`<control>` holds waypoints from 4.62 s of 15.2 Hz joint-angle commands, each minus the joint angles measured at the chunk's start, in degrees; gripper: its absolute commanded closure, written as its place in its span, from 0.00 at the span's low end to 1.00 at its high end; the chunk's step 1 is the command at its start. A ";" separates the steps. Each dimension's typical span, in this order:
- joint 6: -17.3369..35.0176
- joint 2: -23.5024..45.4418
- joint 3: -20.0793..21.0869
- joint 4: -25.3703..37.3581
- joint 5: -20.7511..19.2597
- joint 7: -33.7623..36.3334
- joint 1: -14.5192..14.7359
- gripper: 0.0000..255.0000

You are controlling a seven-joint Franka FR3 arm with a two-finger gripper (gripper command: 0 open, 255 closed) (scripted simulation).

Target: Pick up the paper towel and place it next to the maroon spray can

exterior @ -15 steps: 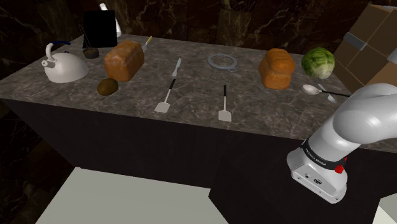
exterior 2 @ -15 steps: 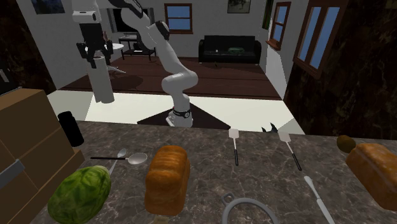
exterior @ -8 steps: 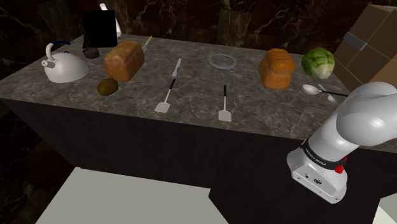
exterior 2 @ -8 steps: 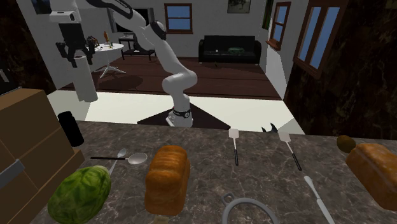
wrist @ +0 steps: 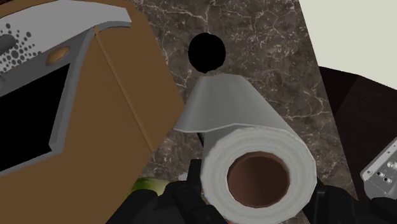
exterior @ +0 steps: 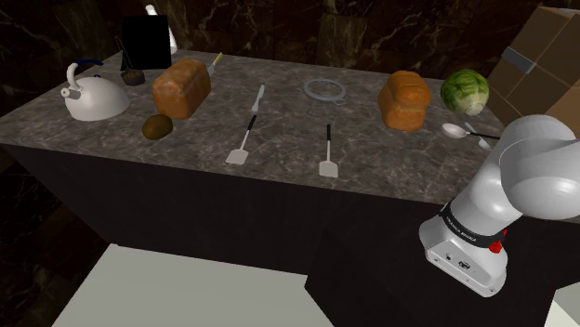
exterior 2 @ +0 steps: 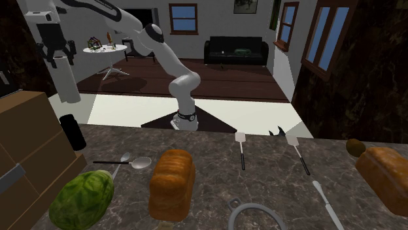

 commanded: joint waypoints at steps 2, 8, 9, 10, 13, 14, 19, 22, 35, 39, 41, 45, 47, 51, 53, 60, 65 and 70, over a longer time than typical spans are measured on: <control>0.62 -0.89 -1.71 0.87 -1.15 -1.31 1.09 1.00; 5.15 -3.17 0.42 -7.58 -1.41 0.61 -3.94 1.00; 5.85 -3.55 0.65 -8.83 -1.51 0.89 -4.61 1.00; 6.53 -3.92 0.85 -10.03 -1.63 1.16 -5.25 1.00; 8.51 -5.04 1.29 -13.45 -2.05 1.91 -6.97 1.00; 9.15 -5.40 1.38 -14.52 -2.22 2.15 -7.48 1.00; 12.24 -7.18 1.51 -19.51 -3.15 3.25 -9.69 1.00; 14.02 -8.19 1.35 -22.21 -3.80 3.85 -10.77 1.00; 21.23 -12.16 -0.91 -32.00 -7.19 6.05 -13.92 1.00; 23.34 -13.24 -2.03 -34.47 -8.41 6.64 -14.49 1.00; 24.37 -13.77 -2.66 -35.61 -9.04 6.93 -14.72 1.00; 26.42 -14.78 -4.03 -37.74 -10.36 7.48 -15.06 1.00; 27.42 -15.27 -4.77 -38.72 -11.04 7.75 -15.17 1.00; 29.41 -16.22 -6.36 -40.52 -12.45 8.26 -15.30 1.00; 29.84 -16.43 -6.71 -40.89 -12.77 8.38 -15.31 1.00; 29.83 -16.42 -6.72 -40.88 -12.77 8.38 -15.31 1.00; 29.83 -16.42 -6.72 -40.88 -12.77 8.38 -15.31 0.00; 25.05 -14.20 -3.02 -36.52 -9.52 6.81 -15.33 0.00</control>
